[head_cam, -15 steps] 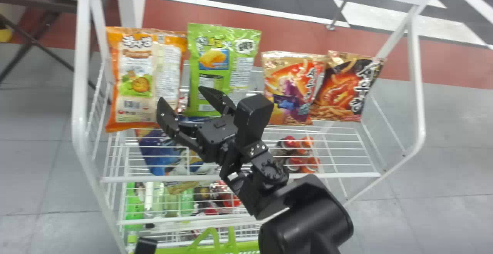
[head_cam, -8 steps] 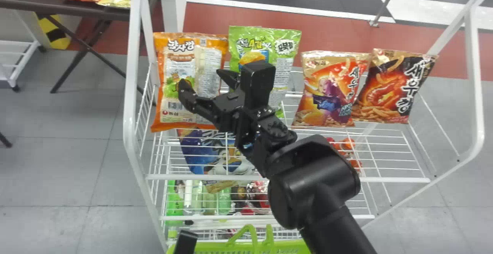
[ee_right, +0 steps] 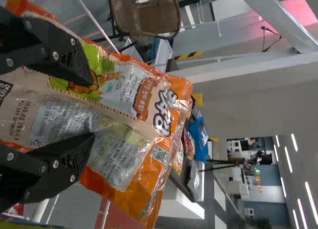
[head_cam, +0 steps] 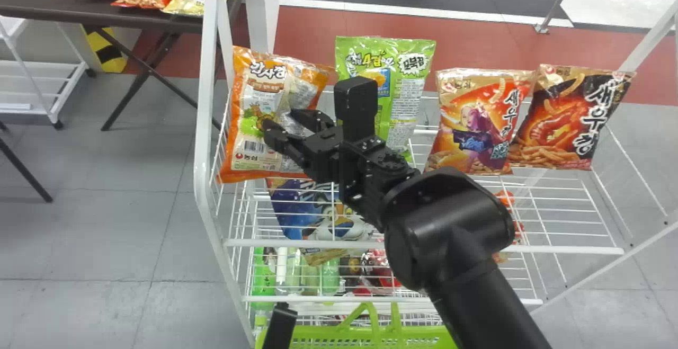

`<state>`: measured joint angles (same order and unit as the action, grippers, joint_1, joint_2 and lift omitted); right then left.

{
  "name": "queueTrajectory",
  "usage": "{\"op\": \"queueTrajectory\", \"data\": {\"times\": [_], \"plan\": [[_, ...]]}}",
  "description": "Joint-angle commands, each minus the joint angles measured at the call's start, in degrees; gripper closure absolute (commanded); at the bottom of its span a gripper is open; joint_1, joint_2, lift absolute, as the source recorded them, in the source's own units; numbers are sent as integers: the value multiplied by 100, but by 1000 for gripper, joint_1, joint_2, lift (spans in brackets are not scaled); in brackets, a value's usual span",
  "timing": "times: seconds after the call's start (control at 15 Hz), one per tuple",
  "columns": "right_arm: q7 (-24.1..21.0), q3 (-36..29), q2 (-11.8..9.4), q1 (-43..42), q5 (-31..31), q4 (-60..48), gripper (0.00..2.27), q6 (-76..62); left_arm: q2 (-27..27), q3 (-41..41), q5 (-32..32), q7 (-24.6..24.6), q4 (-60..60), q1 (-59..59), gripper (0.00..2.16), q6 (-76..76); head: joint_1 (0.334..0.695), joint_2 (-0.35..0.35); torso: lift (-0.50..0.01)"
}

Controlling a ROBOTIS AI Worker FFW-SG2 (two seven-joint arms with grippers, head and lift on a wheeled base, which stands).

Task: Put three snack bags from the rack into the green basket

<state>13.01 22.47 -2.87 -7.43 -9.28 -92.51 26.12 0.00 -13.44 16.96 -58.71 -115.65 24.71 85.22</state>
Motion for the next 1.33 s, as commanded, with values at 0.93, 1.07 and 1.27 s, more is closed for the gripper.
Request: {"op": "queueTrajectory", "data": {"times": [0.93, 1.07, 1.27], "plan": [[377, -1157, -952, 2351, -197, -3282, 2074, 513, -15, -124, -8, -52, -54, 96, 1332, -123, 695, -196, 0], [492, -1904, -1207, 2922, -733, -3915, 2074, 812, -15, -106, -8, -52, -54, 69, 1332, -123, 695, -294, 0], [1186, -3355, -1268, 3705, -1814, -4715, 2074, 1445, -15, -36, 0, -105, -27, 69, 1332, -211, 695, -350, 0]]}}
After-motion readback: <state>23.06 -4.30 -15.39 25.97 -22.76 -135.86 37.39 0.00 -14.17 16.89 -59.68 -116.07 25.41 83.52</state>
